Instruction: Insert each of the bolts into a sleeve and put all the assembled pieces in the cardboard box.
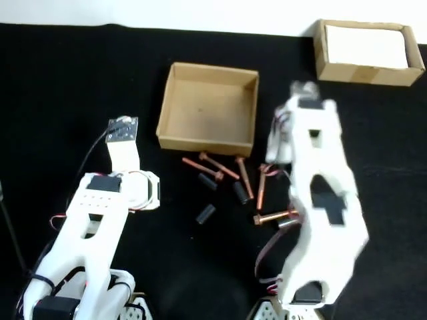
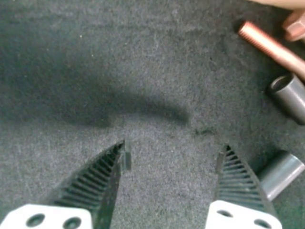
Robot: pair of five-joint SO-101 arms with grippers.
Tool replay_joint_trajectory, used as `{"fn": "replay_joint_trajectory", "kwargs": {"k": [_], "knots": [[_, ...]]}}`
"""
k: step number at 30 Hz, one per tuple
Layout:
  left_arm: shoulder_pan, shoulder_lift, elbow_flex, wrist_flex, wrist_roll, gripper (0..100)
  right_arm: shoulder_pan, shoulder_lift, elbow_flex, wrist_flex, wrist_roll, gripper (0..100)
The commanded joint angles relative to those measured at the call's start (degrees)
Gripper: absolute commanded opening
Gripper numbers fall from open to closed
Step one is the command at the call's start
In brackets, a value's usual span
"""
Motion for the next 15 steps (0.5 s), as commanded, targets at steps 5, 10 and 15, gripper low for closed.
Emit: {"fn": "replay_joint_trajectory", "kwargs": {"k": [5,10,15], "knots": [[7.78,0.22,-26.33,25.93,-3.78,29,4.53,-26.24,2.33,10.68,-0.35,0.6],[21.41,4.35,-47.25,41.67,-4.66,29,12.35,-41.27,17.19,9.63,-0.35,0.6],[30.37,25.01,-62.55,49.32,-4.57,29,24.13,-55.96,34.95,2.24,0.09,0.6]]}}
